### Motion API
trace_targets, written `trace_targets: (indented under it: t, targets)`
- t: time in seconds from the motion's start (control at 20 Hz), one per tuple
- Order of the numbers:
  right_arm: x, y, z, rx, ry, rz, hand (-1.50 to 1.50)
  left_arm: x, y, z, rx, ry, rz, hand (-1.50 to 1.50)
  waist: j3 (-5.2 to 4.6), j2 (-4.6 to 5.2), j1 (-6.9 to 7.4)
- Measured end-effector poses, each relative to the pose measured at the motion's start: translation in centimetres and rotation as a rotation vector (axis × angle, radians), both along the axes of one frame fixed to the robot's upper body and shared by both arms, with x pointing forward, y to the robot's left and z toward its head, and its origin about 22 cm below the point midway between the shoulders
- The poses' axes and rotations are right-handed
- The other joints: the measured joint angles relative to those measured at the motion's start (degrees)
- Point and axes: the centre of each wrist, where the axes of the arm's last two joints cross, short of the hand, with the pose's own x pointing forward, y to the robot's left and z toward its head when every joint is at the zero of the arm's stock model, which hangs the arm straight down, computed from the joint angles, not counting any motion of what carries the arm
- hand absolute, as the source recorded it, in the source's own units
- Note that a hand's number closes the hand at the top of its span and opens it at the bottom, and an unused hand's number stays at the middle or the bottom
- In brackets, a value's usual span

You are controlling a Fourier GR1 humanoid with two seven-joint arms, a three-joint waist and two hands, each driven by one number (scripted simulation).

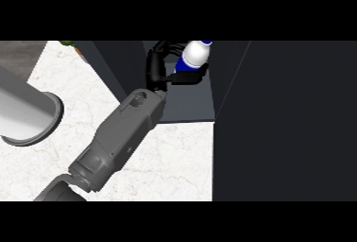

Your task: Pick up the bottled water, place it into the cabinet and close the cabinet

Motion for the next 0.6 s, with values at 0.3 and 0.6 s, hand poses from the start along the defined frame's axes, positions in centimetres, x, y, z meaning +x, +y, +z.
trace_targets:
  t: [0.3,0.6]
  targets:
    - [0.1,-0.1,-0.1,0.010,-0.015,0.013,-1.50,1.2,0.4,0.3,0.099,0.010,0.019,-1.50,0.01,0.16,-0.54]
    - [0.0,-0.1,-0.1,0.017,-0.023,0.014,-1.50,1.8,0.7,0.6,0.096,0.020,0.027,-1.50,-0.01,0.23,-0.78]
